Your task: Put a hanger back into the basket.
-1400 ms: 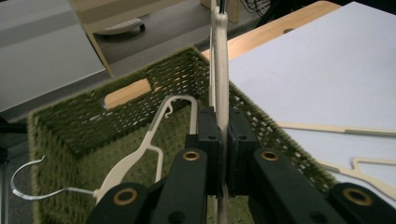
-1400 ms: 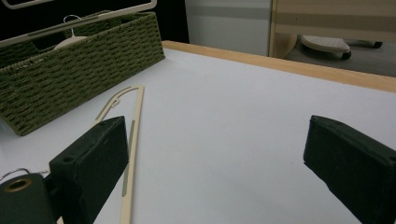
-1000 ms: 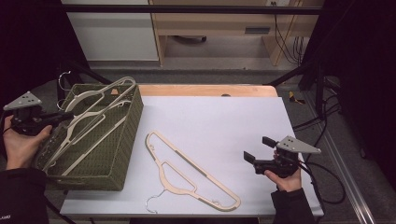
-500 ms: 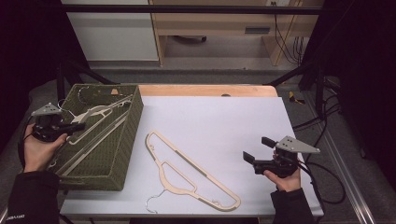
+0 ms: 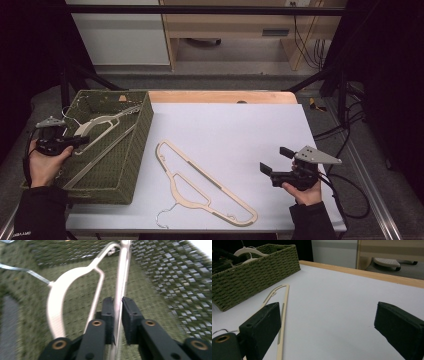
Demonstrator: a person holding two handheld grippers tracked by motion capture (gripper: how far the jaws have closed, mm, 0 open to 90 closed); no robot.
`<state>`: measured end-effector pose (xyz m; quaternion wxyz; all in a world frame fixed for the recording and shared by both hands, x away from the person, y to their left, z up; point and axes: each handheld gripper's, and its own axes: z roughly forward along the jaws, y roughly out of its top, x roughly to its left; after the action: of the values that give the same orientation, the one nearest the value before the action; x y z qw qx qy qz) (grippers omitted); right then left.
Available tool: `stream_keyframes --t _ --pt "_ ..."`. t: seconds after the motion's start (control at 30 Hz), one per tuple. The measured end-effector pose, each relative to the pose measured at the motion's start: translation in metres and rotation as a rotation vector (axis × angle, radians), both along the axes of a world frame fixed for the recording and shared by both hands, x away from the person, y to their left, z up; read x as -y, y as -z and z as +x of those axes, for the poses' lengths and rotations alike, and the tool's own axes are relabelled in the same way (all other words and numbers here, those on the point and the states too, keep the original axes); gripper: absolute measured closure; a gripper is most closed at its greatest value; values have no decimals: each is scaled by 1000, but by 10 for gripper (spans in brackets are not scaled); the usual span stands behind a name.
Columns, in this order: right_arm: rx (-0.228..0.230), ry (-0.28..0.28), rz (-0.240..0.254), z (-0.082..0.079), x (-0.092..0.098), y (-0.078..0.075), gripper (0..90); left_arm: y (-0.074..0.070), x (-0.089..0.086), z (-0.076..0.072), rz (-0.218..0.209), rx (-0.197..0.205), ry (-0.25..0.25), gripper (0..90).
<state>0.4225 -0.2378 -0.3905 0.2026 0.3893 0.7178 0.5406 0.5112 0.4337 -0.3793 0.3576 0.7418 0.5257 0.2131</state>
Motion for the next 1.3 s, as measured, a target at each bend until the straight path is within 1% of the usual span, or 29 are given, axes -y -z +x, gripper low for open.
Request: stream_keyframes --t 0.07,0.13,0.17,0.2,0.23,0.27,0.3,0.33,0.37,0.53,0.6,0.63,0.67,0.7,0.73,0.77,0.8,0.83,0.87,0.93,0.97,1.0,1.07,1.1,1.13,1.17,1.2,1.23,1.3 --pt "-2 3 6 0 0 0 75 2 -2 0 6 -3 -23 760" --pt "1 1 -1 0 0 0 75 3 -4 0 13 -9 -46 746" --pt "-4 6 3 0 -1 1 74 4 -6 1 46 -23 -63 712" --pt "-4 6 3 0 -1 1 74 4 -6 1 46 -23 -63 696" --pt "-3 3 -5 1 -1 1 74 6 -5 2 48 -28 -82 696" --pt "-4 8 -1 1 -2 1 73 6 -6 2 55 -33 -82 668" --pt "-2 3 -5 1 -1 1 73 7 -6 3 69 -51 -92 655" --pt "-3 8 4 0 -1 0 73 8 -6 4 69 -55 -98 636" --pt "2 2 3 0 0 0 74 9 -7 4 77 -64 -107 595" --pt "2 1 0 0 0 0 74 9 -8 4 72 -80 -137 542" --pt "-3 3 3 0 -1 0 74 8 -9 3 71 -75 -150 510" --pt "-4 3 4 0 -2 0 74 6 -10 2 53 -70 -154 502" --pt "-4 3 4 0 -2 0 74 6 -10 2 53 -70 -154 498" --pt "-2 1 2 0 -1 0 74 2 -10 0 53 -56 -155 493" --pt "-2 1 2 0 -1 0 74 2 -10 0 53 -56 -155 491" --pt "1 -1 1 0 -1 0 74 -2 -9 -3 53 -35 -151 486" --pt "1 -1 1 0 -1 0 74 -2 -9 -3 53 -35 -151 480" --pt "-1 -3 2 0 -1 0 74 -7 -6 -7 38 2 -142 472" --pt "-1 -3 2 0 -1 0 74 -7 -6 -7 38 2 -142 462" --pt "-2 0 6 0 -2 0 74 -12 0 -12 22 38 -119 448" --pt "-3 0 6 0 -2 1 74 -15 4 -16 14 61 -98 416" --pt "-3 0 6 0 -2 1 74 -17 7 -18 10 75 -85 416" --pt "0 -9 3 0 -3 1 74 -22 16 -25 -11 118 -53 376" --pt "3 -11 3 -1 -4 0 74 -24 21 -28 -25 142 -39 336" --pt "3 -11 3 -1 -4 0 74 -26 25 -31 -40 166 -24 336" --pt "7 -13 4 -1 -5 -1 73 -30 32 -36 -68 199 2 292" --pt "7 -13 4 -1 -5 -1 73 -30 32 -36 -68 199 2 278" --pt "9 -17 1 -1 -5 -1 73 -33 39 -41 -99 227 27 278" --pt "12 -15 5 -2 -6 -2 73 -36 45 -46 -139 246 62 254"
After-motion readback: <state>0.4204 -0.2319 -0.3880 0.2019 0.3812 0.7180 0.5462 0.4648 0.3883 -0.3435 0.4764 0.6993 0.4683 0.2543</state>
